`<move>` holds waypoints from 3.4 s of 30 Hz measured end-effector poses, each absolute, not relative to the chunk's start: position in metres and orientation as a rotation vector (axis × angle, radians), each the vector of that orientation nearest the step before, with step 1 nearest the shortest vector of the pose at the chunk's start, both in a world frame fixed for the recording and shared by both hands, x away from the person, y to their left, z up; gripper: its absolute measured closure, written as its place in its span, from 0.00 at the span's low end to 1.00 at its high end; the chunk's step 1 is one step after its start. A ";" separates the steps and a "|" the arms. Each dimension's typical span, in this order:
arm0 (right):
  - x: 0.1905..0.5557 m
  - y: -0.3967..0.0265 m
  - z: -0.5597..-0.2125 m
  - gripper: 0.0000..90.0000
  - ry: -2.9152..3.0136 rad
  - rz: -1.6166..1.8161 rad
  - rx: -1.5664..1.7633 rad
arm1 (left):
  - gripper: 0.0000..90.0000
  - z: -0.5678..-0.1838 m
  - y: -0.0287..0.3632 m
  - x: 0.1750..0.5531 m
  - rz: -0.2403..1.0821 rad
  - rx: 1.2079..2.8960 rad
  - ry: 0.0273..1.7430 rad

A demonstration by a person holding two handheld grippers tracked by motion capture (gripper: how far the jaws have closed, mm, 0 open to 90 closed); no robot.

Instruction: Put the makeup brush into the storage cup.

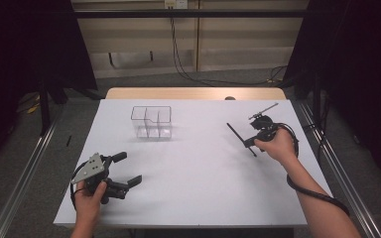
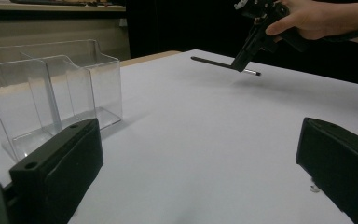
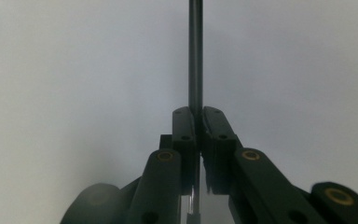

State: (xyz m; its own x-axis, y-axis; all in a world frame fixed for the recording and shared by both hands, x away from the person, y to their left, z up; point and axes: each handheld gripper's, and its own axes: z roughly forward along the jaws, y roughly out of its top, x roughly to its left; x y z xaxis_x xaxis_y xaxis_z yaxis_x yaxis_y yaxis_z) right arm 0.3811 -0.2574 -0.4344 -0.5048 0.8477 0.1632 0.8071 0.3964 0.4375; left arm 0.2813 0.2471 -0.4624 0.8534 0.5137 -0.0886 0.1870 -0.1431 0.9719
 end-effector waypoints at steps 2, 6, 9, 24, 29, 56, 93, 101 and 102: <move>0.378 -0.255 -0.433 0.94 2.570 0.740 1.484 | 0.01 -0.462 0.246 0.281 0.307 1.712 0.542; 0.372 -0.249 -0.432 0.94 2.607 0.734 1.423 | 0.01 -0.462 0.245 0.281 0.309 1.721 0.539; 0.368 -0.247 -0.430 0.94 2.630 0.731 1.379 | 0.01 -0.462 0.244 0.281 0.306 1.727 0.540; 0.353 -0.226 -0.419 0.94 2.725 0.766 1.188 | 0.01 -0.462 0.237 0.282 0.281 1.738 0.531; 0.348 -0.216 -0.416 0.94 2.760 0.769 1.129 | 0.01 -0.462 0.236 0.282 0.275 1.741 0.527; 0.331 -0.179 -0.413 0.94 2.892 0.774 0.899 | 0.01 -0.461 0.233 0.283 0.264 1.751 0.513; 0.314 -0.154 -0.410 0.94 2.984 0.777 0.727 | 0.01 -0.461 0.231 0.282 0.268 1.763 0.512; 0.309 -0.145 -0.413 0.94 3.018 0.764 0.675 | 0.01 -0.460 0.230 0.282 0.272 1.772 0.512; 0.309 -0.144 -0.413 0.94 3.021 0.766 0.671 | 0.01 -0.460 0.230 0.282 0.270 1.777 0.511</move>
